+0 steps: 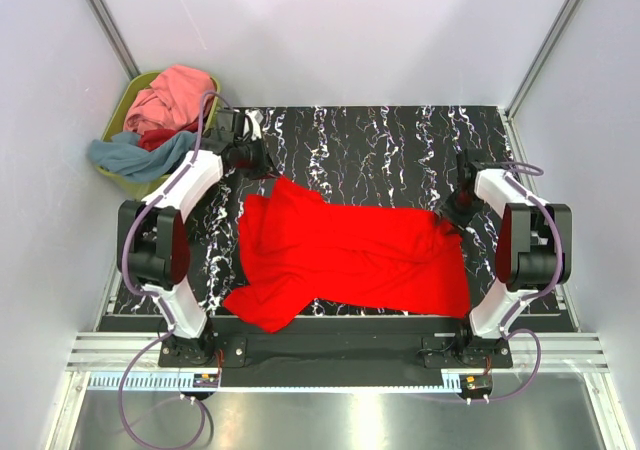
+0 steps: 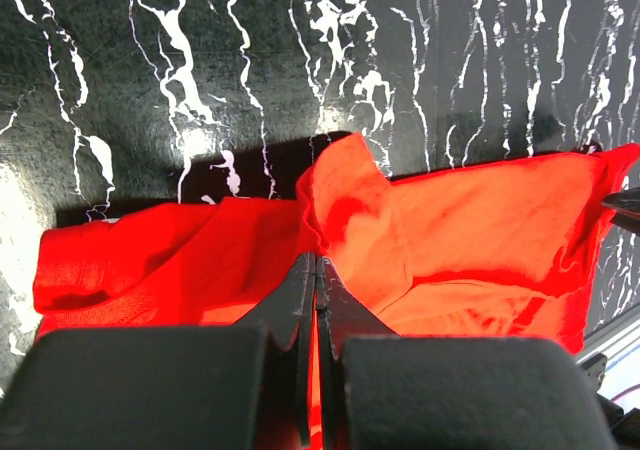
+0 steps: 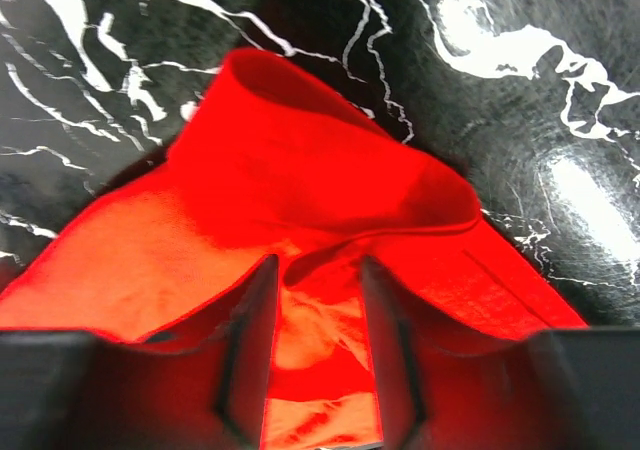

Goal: Fold and stack the t-shirts
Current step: Flatten the tshirt out

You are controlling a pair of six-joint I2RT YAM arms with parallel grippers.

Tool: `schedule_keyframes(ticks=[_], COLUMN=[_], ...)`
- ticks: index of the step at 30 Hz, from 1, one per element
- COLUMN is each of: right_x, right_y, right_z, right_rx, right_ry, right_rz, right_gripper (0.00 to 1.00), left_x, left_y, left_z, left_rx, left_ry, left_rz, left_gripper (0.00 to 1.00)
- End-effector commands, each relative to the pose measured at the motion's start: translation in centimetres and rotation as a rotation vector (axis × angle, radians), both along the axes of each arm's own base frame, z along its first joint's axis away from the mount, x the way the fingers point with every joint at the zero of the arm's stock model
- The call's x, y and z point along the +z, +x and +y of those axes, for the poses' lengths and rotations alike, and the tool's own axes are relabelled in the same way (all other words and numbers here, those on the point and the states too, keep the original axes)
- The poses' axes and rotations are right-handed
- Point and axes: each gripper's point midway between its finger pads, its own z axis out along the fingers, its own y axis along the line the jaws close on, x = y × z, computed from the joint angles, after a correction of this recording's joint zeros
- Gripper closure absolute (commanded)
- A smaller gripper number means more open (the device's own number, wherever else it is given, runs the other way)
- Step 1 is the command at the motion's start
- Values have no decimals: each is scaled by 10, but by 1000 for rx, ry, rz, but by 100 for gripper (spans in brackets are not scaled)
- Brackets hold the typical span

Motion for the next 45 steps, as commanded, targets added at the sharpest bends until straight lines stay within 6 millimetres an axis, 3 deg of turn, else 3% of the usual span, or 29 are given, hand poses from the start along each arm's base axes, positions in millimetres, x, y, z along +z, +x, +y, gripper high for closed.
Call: schedule_keyframes(ticks=[1,3,4,7,12,16,20,22,24,25,26,27,28,30,32,33,34,35,36,37,39,41,42,43,45], right_x=[-2,1,3,16,51,83,120,128,137,131,141,142,133,143,141,139,136,136,133,129,127,124,122,116,110], right_y=[0,4,6,11,14,27,60,73,95,104,118,126,135,156,177,184,195,203,209,217,229,240,243,246,253], right_z=[-4,-6,-6,-7,-9,-9,-16,-23,-26,-28,-30,-31,-33,-36,-38,-38,-39,-39,-37,-36,-37,-43,-48,-50,-55], right_rx=[-14,-11,-6,-1,-29,-78,-110,-136,-151,-155,-162,-163,-165,-169,-177,-179,-183,-184,-181,-182,-182,-190,-211,-219,-233], right_ry=[-34,-41,-44,-49,-56,-51,-75,-95,-100,-101,-100,-102,-105,-102,-96,-89,-83,-75,-58,-52,-51,-59,-61,-59,-51], right_rz=[0,-13,-21,-42,-115,-210,-323,-352,-396,-391,-435,-446,-431,-473,-490,-494,-500,-512,-517,-522,-548,-563,-566,-560,-568], right_gripper=[59,71,84,98,100,100,100,100,100,100,100,100,100,100,100,100,100,100,100,100,100,100,100,100,100], left_x=[37,45,48,65,108,157,186,203,204,217,216,229,226,241,239,254,239,238,252,240,250,242,251,237,238], left_y=[1,0,1,2,14,28,47,58,71,78,86,95,104,116,135,142,156,164,171,184,196,213,218,228,236], left_z=[-7,-7,-7,-6,-5,-5,-5,-4,-5,-5,-6,-6,-7,-7,-11,-11,-12,-13,-12,-12,-8,-8,-6,-6,-4], left_rx=[-17,-14,-14,-7,4,7,14,14,1,4,5,7,7,10,9,14,17,18,29,39,66,77,92,98,125], left_ry=[-44,-43,-43,-40,-20,-4,8,24,50,50,58,67,76,81,83,86,96,96,88,92,68,47,21,14,-24], left_rz=[-100,-119,-127,-173,-302,-451,-578,-650,-685,-736,-750,-814,-828,-893,-929,-973,-952,-959,-998,-988,-1028,-1044,-1077,-1065,-1094], left_gripper=[100,100,100,100,100,100,100,100,100,100,100,100,100,100,100,100,100,100,100,100,100,100,100,100,100])
